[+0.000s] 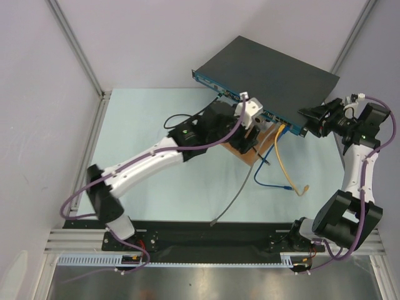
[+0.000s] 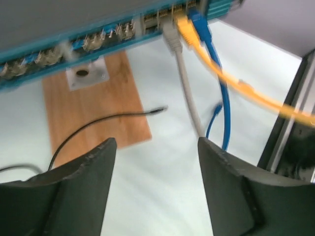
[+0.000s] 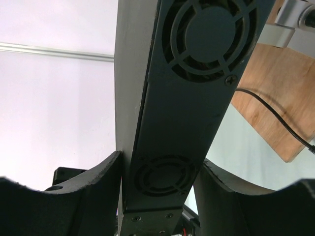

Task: Insert the plug into the switch port

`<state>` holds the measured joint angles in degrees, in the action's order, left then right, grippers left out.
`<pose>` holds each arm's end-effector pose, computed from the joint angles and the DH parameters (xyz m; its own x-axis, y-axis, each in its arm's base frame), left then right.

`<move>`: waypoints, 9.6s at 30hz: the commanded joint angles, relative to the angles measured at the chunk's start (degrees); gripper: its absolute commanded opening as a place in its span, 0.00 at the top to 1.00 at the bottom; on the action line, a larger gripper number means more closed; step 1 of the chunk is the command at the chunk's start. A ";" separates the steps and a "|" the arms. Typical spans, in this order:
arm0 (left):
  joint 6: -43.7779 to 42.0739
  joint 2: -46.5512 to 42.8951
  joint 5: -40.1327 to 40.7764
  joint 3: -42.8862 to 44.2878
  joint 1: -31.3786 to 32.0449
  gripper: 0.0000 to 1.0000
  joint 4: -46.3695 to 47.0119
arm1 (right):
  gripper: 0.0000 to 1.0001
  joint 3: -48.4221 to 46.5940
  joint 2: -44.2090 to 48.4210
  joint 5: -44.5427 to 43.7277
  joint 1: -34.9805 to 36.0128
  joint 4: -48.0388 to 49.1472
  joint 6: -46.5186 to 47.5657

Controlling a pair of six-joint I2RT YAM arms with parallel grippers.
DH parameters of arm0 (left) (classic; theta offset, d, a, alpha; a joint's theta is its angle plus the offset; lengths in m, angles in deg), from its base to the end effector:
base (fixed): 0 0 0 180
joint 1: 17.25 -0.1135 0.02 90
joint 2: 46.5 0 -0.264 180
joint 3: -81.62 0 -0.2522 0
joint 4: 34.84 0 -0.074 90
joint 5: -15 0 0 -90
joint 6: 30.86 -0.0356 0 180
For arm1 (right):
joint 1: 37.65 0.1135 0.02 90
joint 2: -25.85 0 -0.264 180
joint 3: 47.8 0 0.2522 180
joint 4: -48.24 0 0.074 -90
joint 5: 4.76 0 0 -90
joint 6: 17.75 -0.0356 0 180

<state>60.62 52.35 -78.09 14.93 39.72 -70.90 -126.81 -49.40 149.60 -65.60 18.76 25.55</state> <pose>0.2201 -0.3420 0.3970 -0.2229 0.2956 -0.9290 0.8590 0.5101 -0.0439 0.2668 -0.1052 0.3465 -0.6375 0.6947 -0.3331 -0.0740 0.3752 0.9240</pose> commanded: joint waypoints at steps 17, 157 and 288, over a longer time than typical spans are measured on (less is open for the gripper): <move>-18.87 -31.88 -18.62 -46.19 -29.26 0.19 0.24 | 0.00 -12.16 -1.13 -3.80 -2.73 -8.26 17.77; 35.97 -40.93 -58.35 -31.34 -54.42 1.00 7.71 | 1.00 -11.83 0.71 -5.30 41.39 -1.79 25.81; 2.04 -30.21 -9.30 -21.68 -6.78 1.00 -3.80 | 0.25 -13.59 3.53 -4.67 42.97 -19.96 27.72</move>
<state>56.86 21.95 -84.91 -9.46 33.30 -76.50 -140.91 -45.49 147.61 -24.05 -2.86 52.43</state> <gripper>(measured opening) 0.037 0.753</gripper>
